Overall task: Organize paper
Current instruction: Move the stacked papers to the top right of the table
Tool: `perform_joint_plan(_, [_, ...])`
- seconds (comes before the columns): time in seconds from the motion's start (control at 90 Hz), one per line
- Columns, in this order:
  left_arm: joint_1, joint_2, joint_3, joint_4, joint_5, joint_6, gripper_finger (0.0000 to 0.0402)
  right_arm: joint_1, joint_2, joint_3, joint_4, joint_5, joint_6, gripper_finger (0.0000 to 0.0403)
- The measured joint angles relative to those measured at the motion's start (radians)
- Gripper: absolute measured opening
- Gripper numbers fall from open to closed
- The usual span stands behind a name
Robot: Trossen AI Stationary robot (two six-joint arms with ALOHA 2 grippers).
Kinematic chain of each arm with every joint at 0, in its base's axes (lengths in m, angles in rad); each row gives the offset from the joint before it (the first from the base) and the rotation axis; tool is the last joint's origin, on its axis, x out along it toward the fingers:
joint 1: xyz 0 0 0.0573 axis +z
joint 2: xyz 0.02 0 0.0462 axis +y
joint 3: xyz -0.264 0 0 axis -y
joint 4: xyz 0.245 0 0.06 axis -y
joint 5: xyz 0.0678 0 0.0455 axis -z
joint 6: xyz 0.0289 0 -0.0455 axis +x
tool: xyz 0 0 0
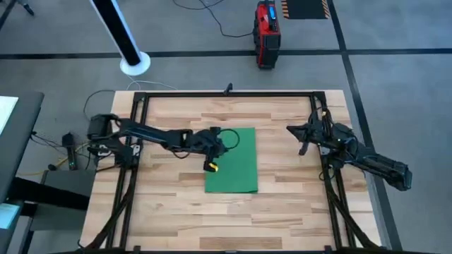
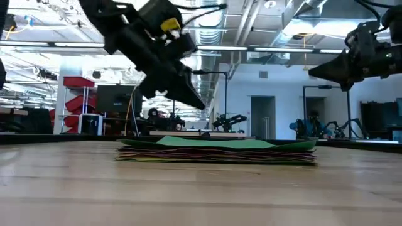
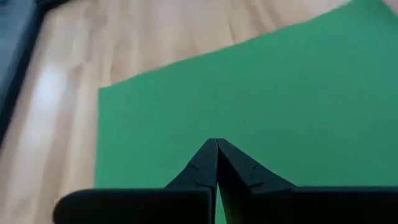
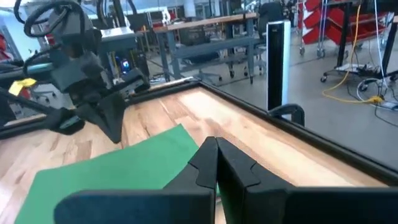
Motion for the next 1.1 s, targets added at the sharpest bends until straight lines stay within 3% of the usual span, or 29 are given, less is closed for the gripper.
perform_joint_plan(0.422, [0.002,0.066,0.117,-0.271,0.003,0.068,0.0000,-0.015,0.000,0.000,-0.003,0.017,-0.073,0.0000])
perform_joint_plan(0.678, [0.001,0.065,0.128,-0.308,0.021,0.091,0.0000,-0.057,0.018,0.053,0.028,0.024,-0.211,0.0000])
perform_joint_plan(1.1, [0.029,0.065,0.128,-0.310,0.005,0.067,0.0000,-0.060,0.232,0.108,0.135,-0.001,-0.229,0.0000])
